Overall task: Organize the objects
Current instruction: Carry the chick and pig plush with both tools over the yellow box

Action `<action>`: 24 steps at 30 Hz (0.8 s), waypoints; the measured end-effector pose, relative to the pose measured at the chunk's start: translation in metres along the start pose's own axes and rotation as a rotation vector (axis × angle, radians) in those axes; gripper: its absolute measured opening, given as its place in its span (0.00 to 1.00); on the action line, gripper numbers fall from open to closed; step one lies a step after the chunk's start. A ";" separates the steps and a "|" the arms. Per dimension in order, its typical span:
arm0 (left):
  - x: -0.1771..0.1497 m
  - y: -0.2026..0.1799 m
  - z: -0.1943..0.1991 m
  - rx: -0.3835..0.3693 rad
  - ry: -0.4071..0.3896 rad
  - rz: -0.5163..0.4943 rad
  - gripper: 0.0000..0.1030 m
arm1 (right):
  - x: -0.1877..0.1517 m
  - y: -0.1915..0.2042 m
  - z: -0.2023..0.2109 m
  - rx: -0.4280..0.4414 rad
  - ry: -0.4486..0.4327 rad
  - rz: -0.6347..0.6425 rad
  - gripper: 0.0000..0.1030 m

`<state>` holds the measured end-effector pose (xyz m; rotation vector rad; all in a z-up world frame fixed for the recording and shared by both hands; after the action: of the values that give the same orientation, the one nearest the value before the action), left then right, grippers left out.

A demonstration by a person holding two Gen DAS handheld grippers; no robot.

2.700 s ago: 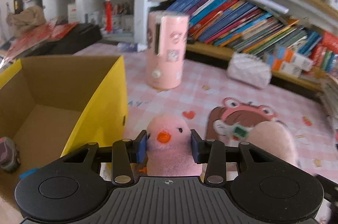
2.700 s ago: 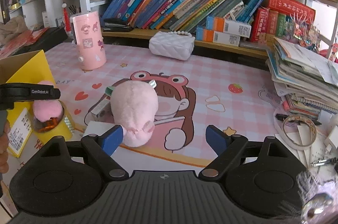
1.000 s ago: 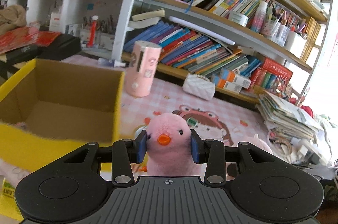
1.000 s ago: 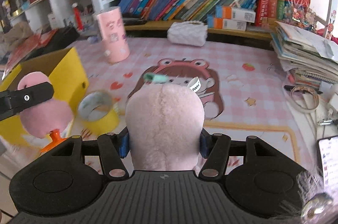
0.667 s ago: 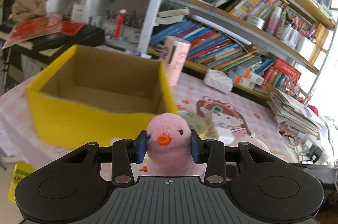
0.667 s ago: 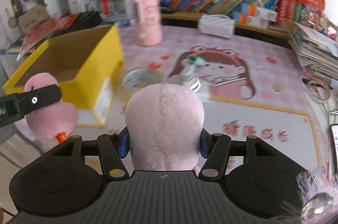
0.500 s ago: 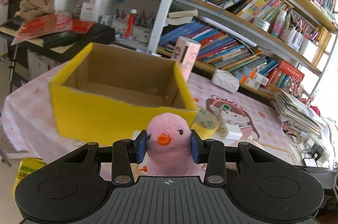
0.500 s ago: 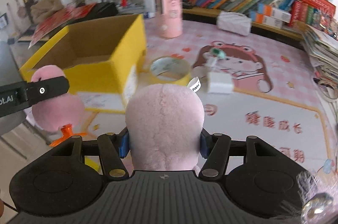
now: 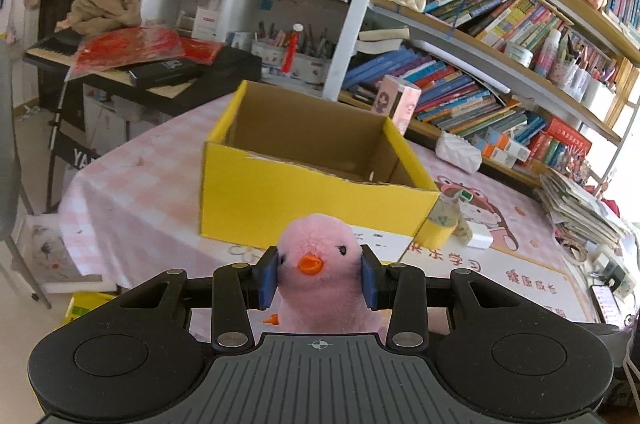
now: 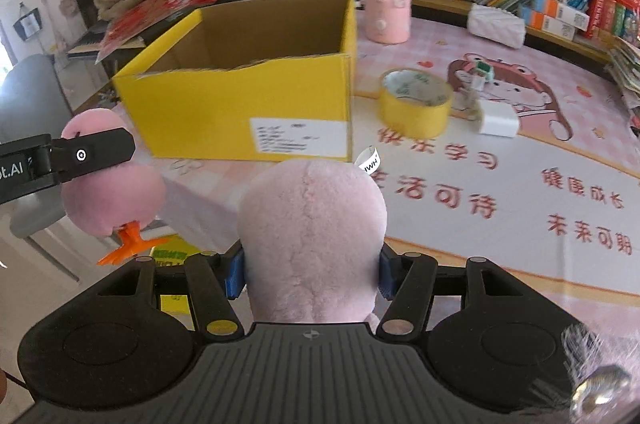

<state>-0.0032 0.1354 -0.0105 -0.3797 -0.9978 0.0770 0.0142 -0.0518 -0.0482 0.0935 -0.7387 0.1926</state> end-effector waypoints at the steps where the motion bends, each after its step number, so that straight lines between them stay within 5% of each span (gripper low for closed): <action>1: 0.000 0.002 0.002 0.000 -0.003 0.000 0.37 | -0.001 0.004 0.001 0.003 0.000 0.004 0.55; 12: 0.022 0.008 0.017 -0.011 -0.084 -0.005 0.37 | 0.007 0.022 0.013 -0.002 -0.052 0.048 0.55; 24: 0.078 0.003 -0.005 0.009 -0.197 -0.043 0.37 | 0.079 0.010 0.013 0.014 -0.210 -0.007 0.55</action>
<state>0.0441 0.1546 0.0488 -0.3472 -1.1992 0.0807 0.0609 -0.0325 0.0147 0.1312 -0.9461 0.1826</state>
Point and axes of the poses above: each gripper's, at about its wrist camera, not at the fingertips, and z roughly against the way its jaws point, y to its left, x to its top, the point moved 3 cm from there along -z, roughly the way its jaws point, and after that the axes turned 8 degrees about -x, right-handed, at the moved point
